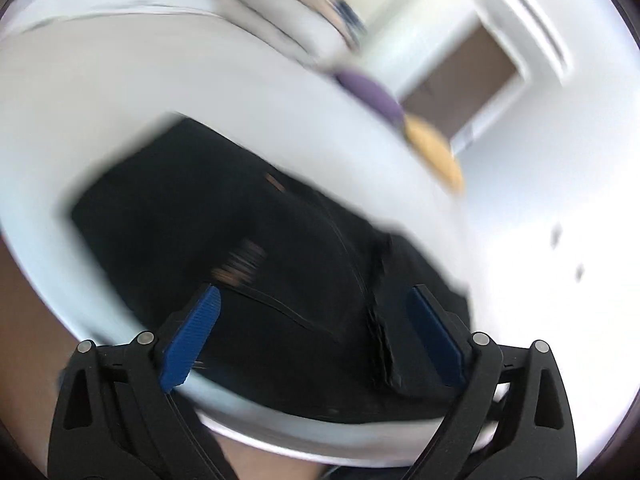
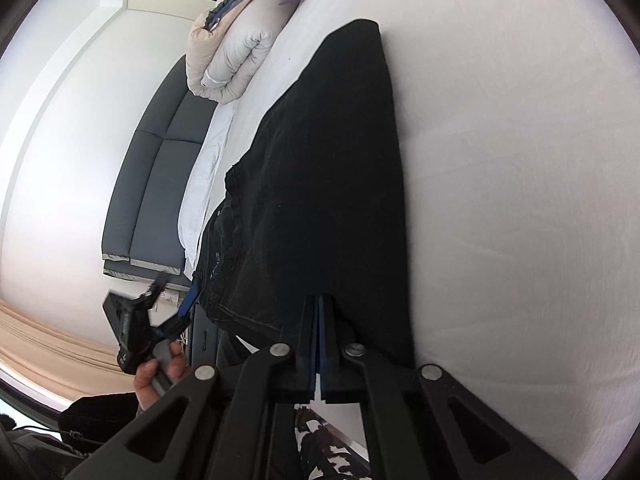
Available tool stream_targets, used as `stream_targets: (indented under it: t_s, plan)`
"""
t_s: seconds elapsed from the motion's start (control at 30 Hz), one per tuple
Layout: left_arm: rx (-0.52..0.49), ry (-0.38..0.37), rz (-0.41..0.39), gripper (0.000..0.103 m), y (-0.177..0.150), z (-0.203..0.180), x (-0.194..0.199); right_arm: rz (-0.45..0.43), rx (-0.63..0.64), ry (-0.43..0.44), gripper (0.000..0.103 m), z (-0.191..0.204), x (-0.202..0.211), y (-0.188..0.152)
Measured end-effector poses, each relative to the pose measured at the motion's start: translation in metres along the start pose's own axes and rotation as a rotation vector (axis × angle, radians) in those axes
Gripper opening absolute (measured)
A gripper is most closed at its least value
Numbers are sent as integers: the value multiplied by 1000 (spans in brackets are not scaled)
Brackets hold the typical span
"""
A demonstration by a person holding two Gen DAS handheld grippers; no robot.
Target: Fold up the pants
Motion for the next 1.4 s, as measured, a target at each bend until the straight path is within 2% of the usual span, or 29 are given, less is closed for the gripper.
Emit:
stream_targets:
  t_s: [0.1, 0.13, 0.2, 0.3, 0.5, 0.63, 0.8, 0.83, 0.87, 0.93, 1.03, 1.1, 1.17, 1.2, 1.23, 1.27, 1.33, 1.4]
  plan:
    - [222, -15, -98, 97, 23, 61, 26, -16, -19, 10, 0, 0, 0, 1]
    - [271, -19, -97, 97, 24, 73, 27, -20, -24, 11, 0, 0, 0, 1]
    - [432, -51, -76, 97, 24, 106, 22, -22, -22, 6, 0, 0, 0, 1]
    - [540, -118, -45, 97, 20, 122, 11, -21, -24, -1, 0, -1, -1, 1]
    - [577, -185, 9, 97, 14, 127, -16, -21, -43, 7, 0, -1, -2, 2]
    - [613, -220, 0, 96, 10, 145, -42, -20, -46, 8, 0, -2, -2, 3]
    - [673, -295, -10, 94, 13, 155, -49, -19, -49, 15, 0, -2, -1, 2]
    - [689, -318, -13, 88, 13, 158, -48, -19, -49, 17, 0, -2, -1, 2]
    - [709, -353, -15, 73, 15, 159, -49, -19, -49, 18, 0, -2, -2, 1]
    - [727, -386, -4, 61, 16, 160, -53, -18, -49, 19, 0, -1, -2, 2]
    - [715, -405, 1, 59, 18, 160, -60, -18, -50, 19, 0, -1, -3, 2]
    - [781, -431, 2, 56, 15, 168, -70, -17, -49, 19, 0, -1, -3, 2]
    - [825, -448, 2, 43, 15, 175, -76, -15, -49, 19, 0, 0, -4, 2]
    - [816, -437, 9, 40, 16, 176, -78, -15, -47, 18, 0, 0, -4, 3]
    - [797, -418, 16, 31, 17, 177, -80, -15, -47, 15, 1, 2, -4, 3]
    - [783, -396, 20, 28, 17, 178, -82, -15, -46, 15, 6, 4, -3, 3]
    - [763, -369, 19, 23, 20, 179, -82, -18, -35, 20, 23, 13, 0, 5]
    - [690, -316, 10, 20, 27, 174, -77, -22, -14, 20, 53, 26, 4, 7]
Point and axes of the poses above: each gripper's, at about its wrist camera, not at the fingertips, and x roughly against the way its jaws point, z to its left, y to its top, the point moved 9 cm from there along -x, roughly the way its jaws point, and after that the axes turned 2 degrees about y, right-handed, at the moved point
